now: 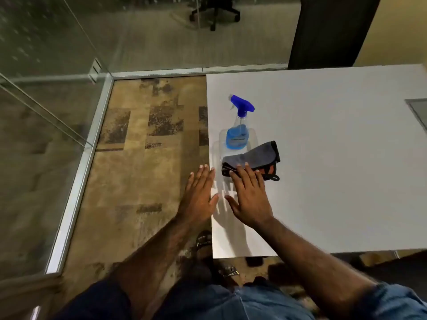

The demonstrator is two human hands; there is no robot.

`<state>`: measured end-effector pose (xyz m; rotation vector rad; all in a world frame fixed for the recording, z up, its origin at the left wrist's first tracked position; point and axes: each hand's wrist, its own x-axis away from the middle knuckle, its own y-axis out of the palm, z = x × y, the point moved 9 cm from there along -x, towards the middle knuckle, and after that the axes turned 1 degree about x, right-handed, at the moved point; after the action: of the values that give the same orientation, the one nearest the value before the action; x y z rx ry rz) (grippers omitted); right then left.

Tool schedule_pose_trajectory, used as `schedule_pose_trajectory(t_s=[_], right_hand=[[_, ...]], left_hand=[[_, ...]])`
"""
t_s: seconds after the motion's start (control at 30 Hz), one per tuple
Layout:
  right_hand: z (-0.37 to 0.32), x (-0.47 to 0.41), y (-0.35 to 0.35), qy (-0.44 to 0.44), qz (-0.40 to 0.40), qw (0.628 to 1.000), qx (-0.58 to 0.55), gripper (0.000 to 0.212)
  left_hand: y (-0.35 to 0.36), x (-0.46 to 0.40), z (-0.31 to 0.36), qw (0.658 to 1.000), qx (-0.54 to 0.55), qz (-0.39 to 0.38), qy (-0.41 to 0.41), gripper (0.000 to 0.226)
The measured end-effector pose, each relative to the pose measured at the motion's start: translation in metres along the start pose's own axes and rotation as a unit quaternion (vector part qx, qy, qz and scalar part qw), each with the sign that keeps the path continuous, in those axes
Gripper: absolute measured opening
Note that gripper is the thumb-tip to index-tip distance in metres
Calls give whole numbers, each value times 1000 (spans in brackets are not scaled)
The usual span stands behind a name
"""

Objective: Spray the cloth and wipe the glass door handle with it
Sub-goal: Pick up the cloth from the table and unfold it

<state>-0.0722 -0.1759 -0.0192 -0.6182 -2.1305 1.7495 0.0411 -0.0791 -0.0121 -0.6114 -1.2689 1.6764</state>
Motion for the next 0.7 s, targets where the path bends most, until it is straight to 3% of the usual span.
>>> schedule_pose_trajectory(t_s=[0.23,0.43,0.7], right_hand=[[22,-32,-5,56,-41,997,33,86],[37,-52,0,101,-64,991,62,79],[41,-64,5,114,-49,990,61,61]], left_hand=[[17,-65,0,993,11,-64,102,78],[39,-104,-2,971,-20,-105,216,74],[44,-133,-9,962,6,-111,251,60]])
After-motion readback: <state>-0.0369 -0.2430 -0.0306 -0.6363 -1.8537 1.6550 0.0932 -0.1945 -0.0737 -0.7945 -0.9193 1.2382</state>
